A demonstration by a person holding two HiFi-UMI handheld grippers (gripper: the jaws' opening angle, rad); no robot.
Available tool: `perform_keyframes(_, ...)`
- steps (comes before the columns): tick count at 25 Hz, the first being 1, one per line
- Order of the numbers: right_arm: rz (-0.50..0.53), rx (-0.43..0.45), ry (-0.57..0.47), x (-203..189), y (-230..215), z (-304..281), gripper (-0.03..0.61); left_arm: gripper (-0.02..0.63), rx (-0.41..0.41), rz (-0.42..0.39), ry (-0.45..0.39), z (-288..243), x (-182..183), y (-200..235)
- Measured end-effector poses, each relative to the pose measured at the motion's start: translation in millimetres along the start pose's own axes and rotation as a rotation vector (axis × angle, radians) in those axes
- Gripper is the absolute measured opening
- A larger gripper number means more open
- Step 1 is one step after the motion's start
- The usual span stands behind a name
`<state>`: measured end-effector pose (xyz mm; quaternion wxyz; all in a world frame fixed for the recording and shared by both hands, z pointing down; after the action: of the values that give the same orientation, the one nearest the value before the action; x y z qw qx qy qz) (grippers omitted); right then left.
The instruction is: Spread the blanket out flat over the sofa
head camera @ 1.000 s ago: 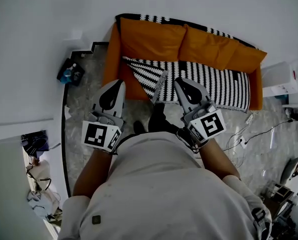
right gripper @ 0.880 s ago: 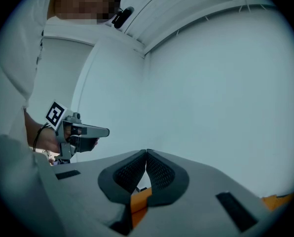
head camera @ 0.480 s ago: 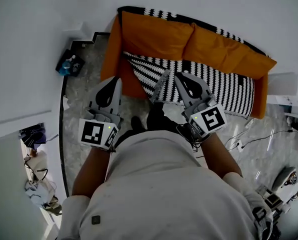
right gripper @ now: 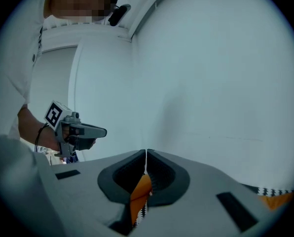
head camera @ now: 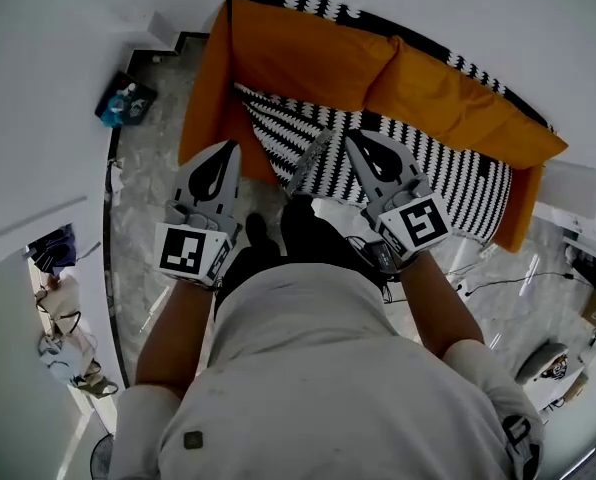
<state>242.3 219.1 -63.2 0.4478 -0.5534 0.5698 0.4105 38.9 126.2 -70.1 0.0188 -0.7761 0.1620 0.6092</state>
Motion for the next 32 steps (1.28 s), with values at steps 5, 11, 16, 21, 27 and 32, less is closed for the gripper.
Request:
perform_keyframes(5, -0.018, 0.051, 0.056, -35.8, -29.4, -32.5, 0.031, 0.009, 0.017, 0.032, 0.037, -41.9, -23.3, 15.3)
perform_keyframes(11, -0.032, 0.093, 0.139, -89.0, -55.9, -63.9, 0.034, 0.009, 0.028, 0.057, 0.079, -80.1, -57.5, 31.8)
perform_keyframes(16, -0.049, 0.107, 0.209, -144.1, -62.9, -87.4, 0.071, 0.009, 0.009, 0.080, 0.133, -100.0, -106.2, 42.3)
perform_keyframes(21, -0.046, 0.118, 0.293, -210.2, -68.5, -109.7, 0.091, 0.009, -0.016, 0.107, 0.180, -119.4, -159.2, 57.0)
perform_keyframes(27, -0.043, 0.128, 0.412, -305.1, -76.8, -134.3, 0.101, 0.009, -0.049, 0.130, 0.241, -152.0, -226.7, 78.0)
perform_keyframes(32, -0.027, 0.129, 0.492, -383.5, -86.2, -156.6, 0.114, 0.009, -0.069, 0.140, 0.272, -178.2, -278.9, 88.4)
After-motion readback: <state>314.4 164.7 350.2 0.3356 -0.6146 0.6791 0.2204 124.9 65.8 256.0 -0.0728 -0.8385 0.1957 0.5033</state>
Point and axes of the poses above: the fingertips, and each gripper's own axes: z backward along the fingers, y to its left, x out of its top, the point moved 5 cm from there along z, backward along the fingers, and after that the axes turned 13 degrees about -x, right-handed, at the moved point
